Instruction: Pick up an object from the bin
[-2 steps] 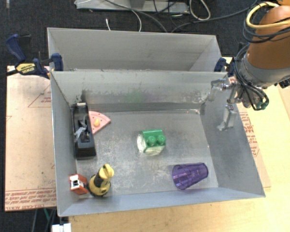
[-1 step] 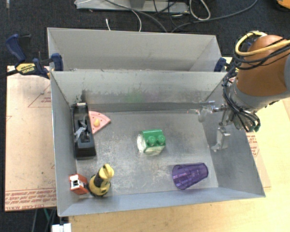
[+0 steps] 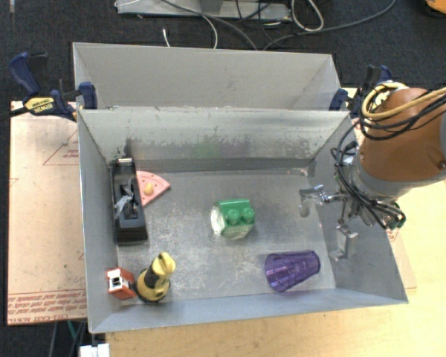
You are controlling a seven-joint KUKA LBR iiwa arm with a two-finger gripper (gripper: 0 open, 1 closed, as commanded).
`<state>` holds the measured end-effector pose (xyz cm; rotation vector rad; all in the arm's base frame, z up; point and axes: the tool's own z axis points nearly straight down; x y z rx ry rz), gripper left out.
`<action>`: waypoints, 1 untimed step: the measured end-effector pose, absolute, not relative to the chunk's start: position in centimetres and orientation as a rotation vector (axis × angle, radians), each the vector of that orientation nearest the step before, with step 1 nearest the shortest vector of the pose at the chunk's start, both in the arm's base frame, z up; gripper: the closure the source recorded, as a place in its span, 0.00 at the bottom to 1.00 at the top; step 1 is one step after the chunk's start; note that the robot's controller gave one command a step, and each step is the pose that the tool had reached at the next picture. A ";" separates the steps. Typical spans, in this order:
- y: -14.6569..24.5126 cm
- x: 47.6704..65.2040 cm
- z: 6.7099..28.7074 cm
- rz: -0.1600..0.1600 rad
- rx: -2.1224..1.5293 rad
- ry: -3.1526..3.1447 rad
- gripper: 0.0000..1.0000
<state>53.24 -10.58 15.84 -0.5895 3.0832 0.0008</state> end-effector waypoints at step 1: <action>-7.1 50.8 12.3 0.004 -0.875 3.016 0.00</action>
Offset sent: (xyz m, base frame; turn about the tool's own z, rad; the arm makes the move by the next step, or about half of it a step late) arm -0.0398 0.0417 -0.0884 -0.1752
